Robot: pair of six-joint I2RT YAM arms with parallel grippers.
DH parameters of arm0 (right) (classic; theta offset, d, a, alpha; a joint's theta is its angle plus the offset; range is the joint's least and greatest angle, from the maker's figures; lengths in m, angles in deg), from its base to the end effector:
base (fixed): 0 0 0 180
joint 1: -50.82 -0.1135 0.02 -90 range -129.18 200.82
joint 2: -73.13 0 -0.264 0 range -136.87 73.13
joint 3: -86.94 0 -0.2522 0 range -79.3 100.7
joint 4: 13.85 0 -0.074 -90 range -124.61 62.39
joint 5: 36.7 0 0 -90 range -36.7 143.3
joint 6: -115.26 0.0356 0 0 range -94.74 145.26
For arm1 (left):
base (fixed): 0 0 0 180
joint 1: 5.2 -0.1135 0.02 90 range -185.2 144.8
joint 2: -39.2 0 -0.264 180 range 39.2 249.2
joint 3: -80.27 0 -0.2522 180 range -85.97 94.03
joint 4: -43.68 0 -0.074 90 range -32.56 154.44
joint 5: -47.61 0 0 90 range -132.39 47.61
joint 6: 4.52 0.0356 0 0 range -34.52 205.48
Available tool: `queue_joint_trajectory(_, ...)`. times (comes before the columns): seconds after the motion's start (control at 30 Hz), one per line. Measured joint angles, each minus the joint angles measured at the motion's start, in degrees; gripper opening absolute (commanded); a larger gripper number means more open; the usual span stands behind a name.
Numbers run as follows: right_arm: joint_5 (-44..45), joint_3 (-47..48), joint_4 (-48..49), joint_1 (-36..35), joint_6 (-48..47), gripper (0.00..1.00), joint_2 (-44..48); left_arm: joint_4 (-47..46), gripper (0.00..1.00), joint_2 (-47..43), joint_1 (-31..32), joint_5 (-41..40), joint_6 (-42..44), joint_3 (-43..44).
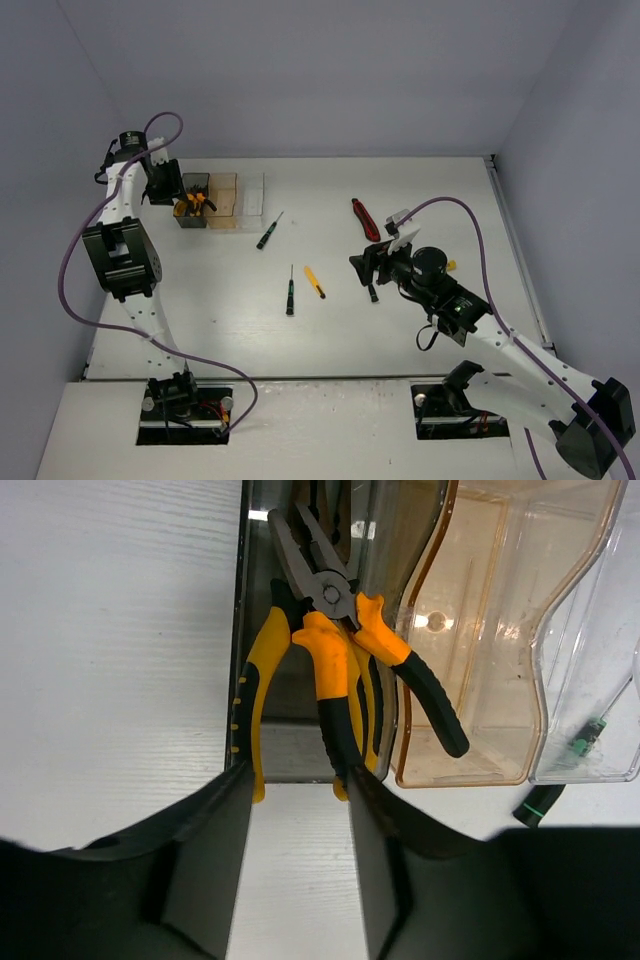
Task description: Sort the tools into containers
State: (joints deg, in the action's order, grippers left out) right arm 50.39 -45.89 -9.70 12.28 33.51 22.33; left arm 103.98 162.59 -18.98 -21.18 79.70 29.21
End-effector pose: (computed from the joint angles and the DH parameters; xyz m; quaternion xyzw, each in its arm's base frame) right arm 0.1666 0.1350 0.3031 -0.2013 0.6745 0.2984 0.6446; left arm 0.4675 0.1014 0.2708 -0.1042 0.9326 -0.1542 0.3091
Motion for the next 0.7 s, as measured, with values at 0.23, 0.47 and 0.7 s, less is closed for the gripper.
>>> queue_joint_trajectory(0.23,0.84,0.02,-0.53,0.00,0.27,0.62,0.02,0.51,0.51,-8.85,4.29,-4.64,-0.87,-1.00)
queue_joint_trajectory(0.47,2.29,0.02,-2.72,0.00,0.95,0.61,0.16,-1.19,0.52,-27.31,15.32,-6.95,-3.44,-9.17)
queue_joint_trajectory(0.7,4.11,0.02,-5.18,0.26,2.73,0.61,1.41,-1.78,0.55,-37.71,28.68,-12.17,-9.74,-26.73)
